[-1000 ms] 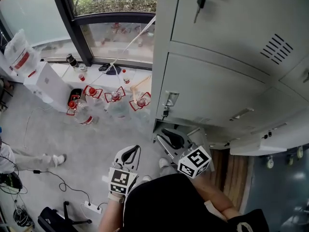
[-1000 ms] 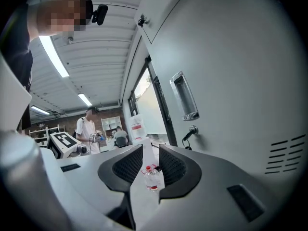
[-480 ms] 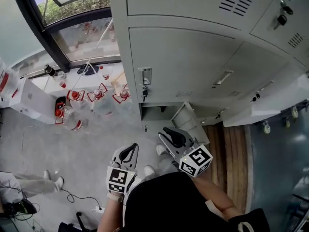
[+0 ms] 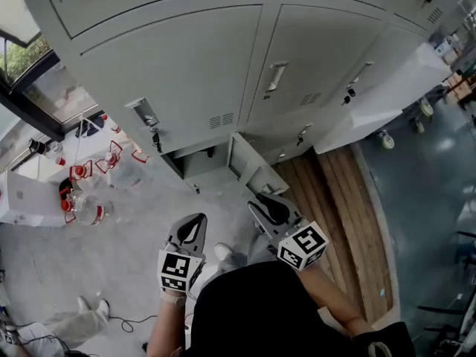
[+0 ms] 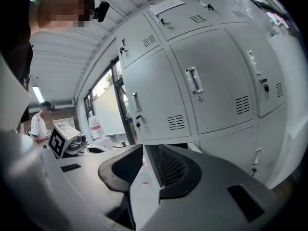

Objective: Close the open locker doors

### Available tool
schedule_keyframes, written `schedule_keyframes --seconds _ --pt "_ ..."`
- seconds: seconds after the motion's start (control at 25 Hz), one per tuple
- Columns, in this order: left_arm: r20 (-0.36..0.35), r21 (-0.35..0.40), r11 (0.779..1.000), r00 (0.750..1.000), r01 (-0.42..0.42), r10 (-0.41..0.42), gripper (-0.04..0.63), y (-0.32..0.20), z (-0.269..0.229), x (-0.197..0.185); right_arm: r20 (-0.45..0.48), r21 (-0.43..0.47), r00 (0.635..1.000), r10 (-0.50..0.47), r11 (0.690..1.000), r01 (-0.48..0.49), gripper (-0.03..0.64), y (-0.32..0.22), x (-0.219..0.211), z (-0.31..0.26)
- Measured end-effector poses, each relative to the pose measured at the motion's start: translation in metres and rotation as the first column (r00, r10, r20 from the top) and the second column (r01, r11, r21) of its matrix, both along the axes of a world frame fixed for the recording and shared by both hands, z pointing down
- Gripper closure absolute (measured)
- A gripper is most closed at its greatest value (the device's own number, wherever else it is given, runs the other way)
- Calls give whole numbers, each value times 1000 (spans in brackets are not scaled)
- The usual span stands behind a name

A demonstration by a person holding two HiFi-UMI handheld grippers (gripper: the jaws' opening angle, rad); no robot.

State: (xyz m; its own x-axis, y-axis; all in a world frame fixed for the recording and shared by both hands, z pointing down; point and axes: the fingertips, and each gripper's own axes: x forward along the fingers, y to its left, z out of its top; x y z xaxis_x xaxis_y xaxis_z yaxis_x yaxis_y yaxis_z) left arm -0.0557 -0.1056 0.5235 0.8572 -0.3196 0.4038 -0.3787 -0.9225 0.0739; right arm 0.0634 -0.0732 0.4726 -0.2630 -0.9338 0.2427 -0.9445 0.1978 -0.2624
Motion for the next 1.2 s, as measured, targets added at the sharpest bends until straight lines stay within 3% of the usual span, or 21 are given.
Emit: schedule_keyframes --seconds 0.24,0.52,0.88,1.2 --pt "15 -24 996 996 -89 89 577 14 7 62 -3 -51 994 105 993 -105 488 29 63 21" --pt "58 -76 987 987 -142 147 577 32 24 119 -46 -145 993 106 983 -112 486 50 114 62" --pt "145 -144 984 982 -102 123 577 46 51 131 -14 -236 999 29 971 -31 475 50 136 113" --pt "164 -160 986 984 -37 64 577 51 61 126 15 -287 998 -63 956 64 460 40 134 138"
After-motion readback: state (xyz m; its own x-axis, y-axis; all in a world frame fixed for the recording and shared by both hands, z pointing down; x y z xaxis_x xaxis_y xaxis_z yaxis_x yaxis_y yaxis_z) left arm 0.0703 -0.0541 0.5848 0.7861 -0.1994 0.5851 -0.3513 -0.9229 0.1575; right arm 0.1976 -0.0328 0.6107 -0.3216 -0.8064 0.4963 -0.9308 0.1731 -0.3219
